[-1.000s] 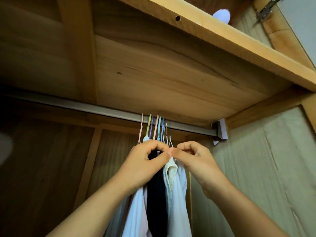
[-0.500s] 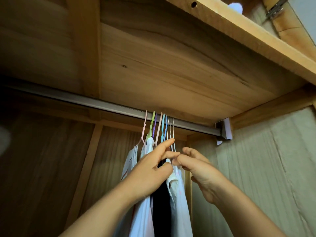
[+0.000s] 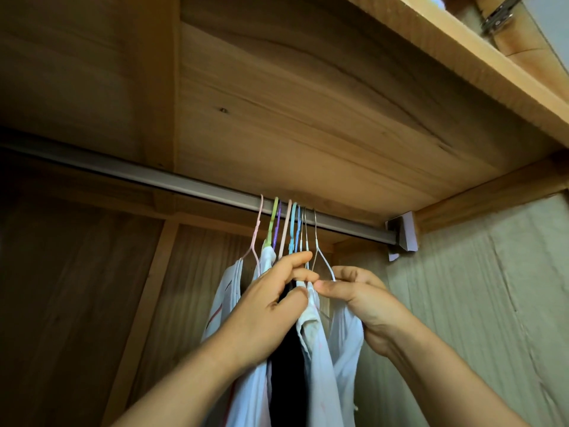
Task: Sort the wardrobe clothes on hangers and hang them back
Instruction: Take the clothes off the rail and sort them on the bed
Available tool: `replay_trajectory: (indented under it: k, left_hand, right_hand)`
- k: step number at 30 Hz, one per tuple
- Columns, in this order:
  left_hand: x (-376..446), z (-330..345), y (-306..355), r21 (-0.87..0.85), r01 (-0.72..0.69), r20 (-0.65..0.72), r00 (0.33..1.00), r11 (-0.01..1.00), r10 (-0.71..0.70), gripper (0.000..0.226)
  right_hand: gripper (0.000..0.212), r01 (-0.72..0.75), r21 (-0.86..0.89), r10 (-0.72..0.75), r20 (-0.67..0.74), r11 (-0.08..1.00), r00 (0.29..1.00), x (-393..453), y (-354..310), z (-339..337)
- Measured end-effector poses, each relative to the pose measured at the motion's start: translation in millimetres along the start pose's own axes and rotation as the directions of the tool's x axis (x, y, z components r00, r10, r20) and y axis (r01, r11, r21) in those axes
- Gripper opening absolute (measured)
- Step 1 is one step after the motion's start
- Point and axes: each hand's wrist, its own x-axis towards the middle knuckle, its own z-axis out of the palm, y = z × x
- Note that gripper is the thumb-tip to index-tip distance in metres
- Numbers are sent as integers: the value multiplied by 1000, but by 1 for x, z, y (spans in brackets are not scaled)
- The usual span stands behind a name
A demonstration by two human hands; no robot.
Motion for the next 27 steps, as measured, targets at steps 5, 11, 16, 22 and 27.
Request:
replay_trajectory:
  k: [5, 11, 16, 22, 27]
  left_hand:
    - [4, 5, -1, 9, -14, 4, 1000, 1000, 14, 41]
    - [6, 15, -3, 77, -94, -31, 995, 993, 97, 42]
    - [6, 21, -3, 126, -149, -90, 983, 981, 161, 55]
    - [7, 34, 4, 170, -251, -170, 945, 953, 279, 54]
    - [-4, 71, 39, 306, -447, -179, 840, 840, 512, 37]
  right_hand:
    - [54, 54, -42, -54, 2, 998, 999, -4, -15, -9]
    - [21, 108, -71, -104, 55, 992, 993, -10, -39, -10]
    - [18, 156, -128, -145, 93, 979, 985, -27, -53, -11]
    - [51, 145, -135, -150, -28, 980, 988, -74, -43, -45]
    - [63, 125, -158, -147, -136, 979, 980, -134, -41, -75]
